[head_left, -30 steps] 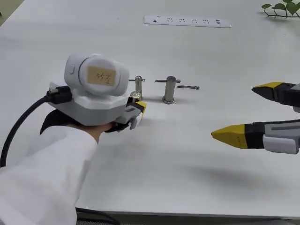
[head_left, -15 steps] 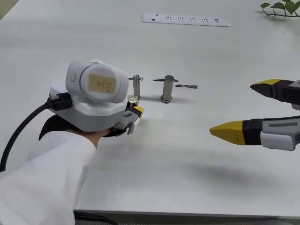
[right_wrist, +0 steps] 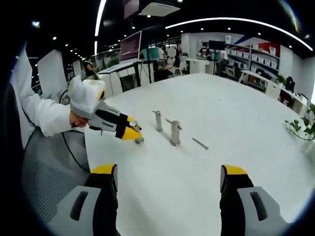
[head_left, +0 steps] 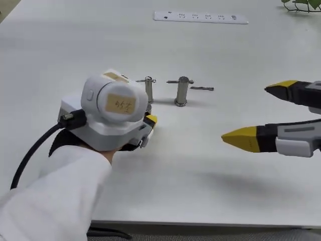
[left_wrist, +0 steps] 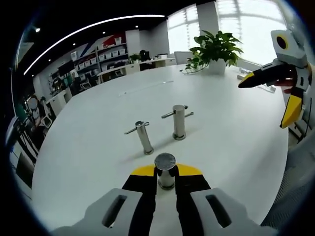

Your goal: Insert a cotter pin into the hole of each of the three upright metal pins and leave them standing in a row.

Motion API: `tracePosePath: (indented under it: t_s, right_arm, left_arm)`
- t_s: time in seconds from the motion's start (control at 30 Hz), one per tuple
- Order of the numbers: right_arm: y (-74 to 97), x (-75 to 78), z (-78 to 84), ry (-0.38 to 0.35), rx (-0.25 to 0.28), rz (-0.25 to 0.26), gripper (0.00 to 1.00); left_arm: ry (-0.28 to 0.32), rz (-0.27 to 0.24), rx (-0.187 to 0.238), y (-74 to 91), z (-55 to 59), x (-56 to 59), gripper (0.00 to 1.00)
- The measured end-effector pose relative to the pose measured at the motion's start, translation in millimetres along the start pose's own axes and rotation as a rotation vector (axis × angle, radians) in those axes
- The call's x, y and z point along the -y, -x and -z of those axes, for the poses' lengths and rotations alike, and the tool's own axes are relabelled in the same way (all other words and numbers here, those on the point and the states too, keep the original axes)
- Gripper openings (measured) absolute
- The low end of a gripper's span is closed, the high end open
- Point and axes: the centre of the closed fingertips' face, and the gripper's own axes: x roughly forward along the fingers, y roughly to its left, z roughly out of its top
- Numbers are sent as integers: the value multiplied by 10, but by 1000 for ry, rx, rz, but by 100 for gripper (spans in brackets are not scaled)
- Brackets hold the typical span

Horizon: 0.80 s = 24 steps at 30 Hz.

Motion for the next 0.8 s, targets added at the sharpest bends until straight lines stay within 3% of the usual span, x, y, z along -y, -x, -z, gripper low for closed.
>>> tracePosePath:
  t_s: [0.03, 0.17, 0.23, 0.4, 0.5, 0.6, 0.63, 0.67, 0.73, 0.8]
  right_arm:
    - [-1, -4, -2, 0, 1, -1, 84]
    - [-2, -15, -8, -4, 2, -2, 84]
    - [0, -19, -10, -3, 2, -4, 84]
    - [-1, 12, -8, -4, 3, -4, 84]
    - [-2, 28, 1, -3, 2, -6, 84]
    - [0, 33, 2, -2, -1, -5, 84]
    - [3, 34, 2, -1, -1, -5, 84]
    - [5, 35, 2, 0, -2, -4, 84]
    - [8, 38, 9, 2, -7, -4, 83]
    - [12, 39, 11, 4, -10, -2, 83]
  left_arm:
    - [17, 0, -3, 0, 12, -11, 11]
    - [-8, -1, -12, 9, 29, -4, 11]
    - [-43, 3, -55, 9, 95, 8, 13]
    - [-1, 3, -54, 25, 80, -9, 32]
    - [19, 15, -58, 73, 37, -22, 35]
    - [28, 21, -33, 123, -25, -59, 38]
    - [60, 47, 31, 142, -132, -29, 40]
    - [67, 64, 54, 162, -176, -16, 44]
    - [37, 80, 50, 227, -195, -20, 55]
    - [11, 100, 73, 276, -256, -19, 65]
